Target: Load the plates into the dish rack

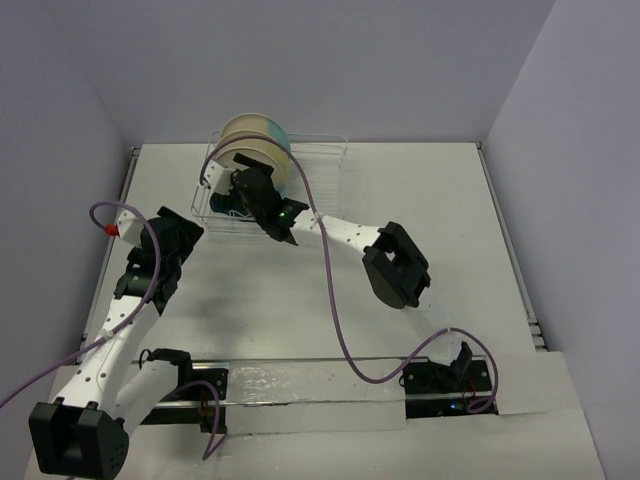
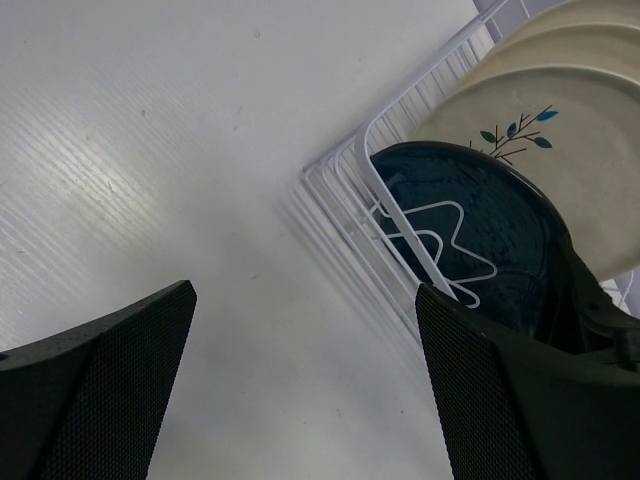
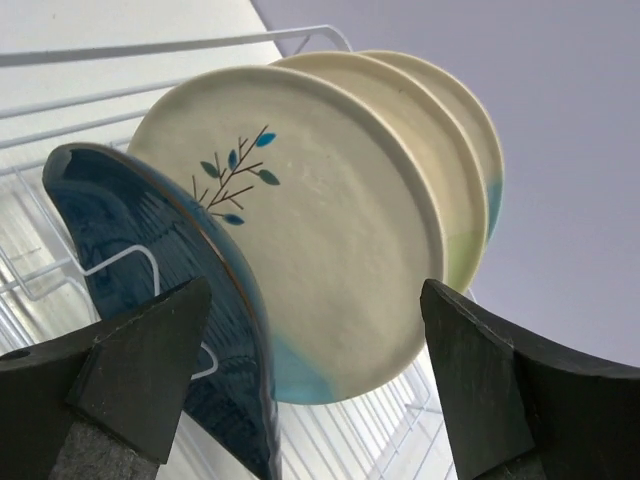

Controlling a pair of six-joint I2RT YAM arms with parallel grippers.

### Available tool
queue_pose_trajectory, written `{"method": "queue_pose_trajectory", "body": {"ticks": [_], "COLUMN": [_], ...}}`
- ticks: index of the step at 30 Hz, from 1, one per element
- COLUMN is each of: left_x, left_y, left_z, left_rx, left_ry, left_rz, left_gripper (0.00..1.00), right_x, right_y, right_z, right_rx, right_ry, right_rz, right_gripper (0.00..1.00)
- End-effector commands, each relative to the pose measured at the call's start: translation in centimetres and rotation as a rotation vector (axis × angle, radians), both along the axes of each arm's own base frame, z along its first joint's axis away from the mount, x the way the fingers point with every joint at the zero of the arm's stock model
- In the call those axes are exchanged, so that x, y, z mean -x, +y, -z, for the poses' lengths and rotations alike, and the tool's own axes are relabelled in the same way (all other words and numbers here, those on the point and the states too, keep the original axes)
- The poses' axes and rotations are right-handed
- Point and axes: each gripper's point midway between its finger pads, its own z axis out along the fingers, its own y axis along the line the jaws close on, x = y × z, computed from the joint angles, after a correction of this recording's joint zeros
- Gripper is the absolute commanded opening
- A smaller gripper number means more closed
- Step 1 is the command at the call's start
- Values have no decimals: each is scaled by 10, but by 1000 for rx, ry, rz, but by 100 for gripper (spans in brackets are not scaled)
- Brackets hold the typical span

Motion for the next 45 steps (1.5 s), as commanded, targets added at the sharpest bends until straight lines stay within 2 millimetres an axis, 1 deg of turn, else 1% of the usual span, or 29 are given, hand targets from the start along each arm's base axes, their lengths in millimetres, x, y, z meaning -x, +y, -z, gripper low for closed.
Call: {"method": "queue_pose_trajectory", "body": {"ticks": [1, 4, 7, 8, 9, 10, 11, 12, 13, 15, 17, 18, 19, 20, 22, 23, 26, 27, 30, 31, 32, 34, 39, 42, 43, 45], "left_x": [-7, -9, -13, -14, -16, -18, -19, -21, -22, -25, -29, -31, -34, -36, -41, -42, -46, -47, -45, -44, -43, -40, -36, -34, -33, -31], "left_y": [-2, -4, -8, -9, -11, -12, -12, -13, -13, -14, -14, -16, -17, -19, -22, -23, -28, -29, -29, -29, -29, -27, -22, -21, -21, -20], "left_z": [-14, -15, -20, -20, -21, -22, -24, -25, -26, -29, -32, -34, -35, -37, -34, -33, -31, -31, -31, -30, -28, -31, -33, -39, -40, -42], "left_rx": [7, 11, 17, 20, 23, 24, 25, 23, 22, 10, 5, 3, 1, -2, -5, -8, -5, -7, -7, -10, -12, -17, -27, -29, -30, -30], "left_ry": [-51, -58, -69, -70, -70, -71, -75, -76, -78, -84, -91, -100, -109, -116, -115, -116, -119, -127, -140, -144, -146, -160, -166, -180, -186, -196], "left_rz": [19, 30, 48, 54, 60, 65, 68, 71, 72, 83, 84, 97, 110, 123, 143, 153, 179, 192, 197, 197, 197, 192, 171, 170, 170, 166], "left_gripper": [99, 99, 99, 99, 99, 100, 99, 99, 99, 99, 99, 99, 99, 99, 99, 99, 99, 99, 99, 99, 99, 99, 99, 99, 99, 99], "right_x": [10, 22, 32, 34, 37, 39, 35, 39, 34, 30, 32, 33, 38, 45, 47, 48, 55, 63, 71, 75, 77, 79, 83, 90, 92, 97], "right_y": [-15, -30, -56, -71, -91, -107, -121, -140, -148, -198, -239, -260, -270, -275, -315, -322, -354, -370, -388, -393, -394, -397, -393, -403, -409, -421], "right_z": [-122, -155, -164, -178, -193, -191, -179, -190, -176, -155, -131, -115, -101, -86, -54, -45, -12, 8, 24, 32, 37, 38, 25, 15, 9, 6], "right_rx": [-254, -327, -416, -460, -514, -549, -567, -612, -619, -722, -803, -868, -918, -955, -1021, -1058, -1081, -1084, -1156, -1169, -1172, -1161, -1153, -1182, -1195, -1216], "right_ry": [-115, -126, -84, -92, -103, -86, -61, -57, -27, 42, 103, 149, 203, 262, 329, 368, 412, 422, 446, 462, 472, 469, 448, 387, 355, 304], "right_rz": [9, 10, 57, 84, 118, 152, 192, 212, 239, 339, 438, 476, 486, 482, 554, 571, 694, 752, 812, 828, 832, 831, 765, 787, 801, 843], "right_gripper": [98, 100, 100, 100, 100, 100, 100, 100, 100, 100, 100, 100, 100, 100, 100, 100, 100, 100, 100, 100, 100, 100, 100, 100, 100, 100]}}
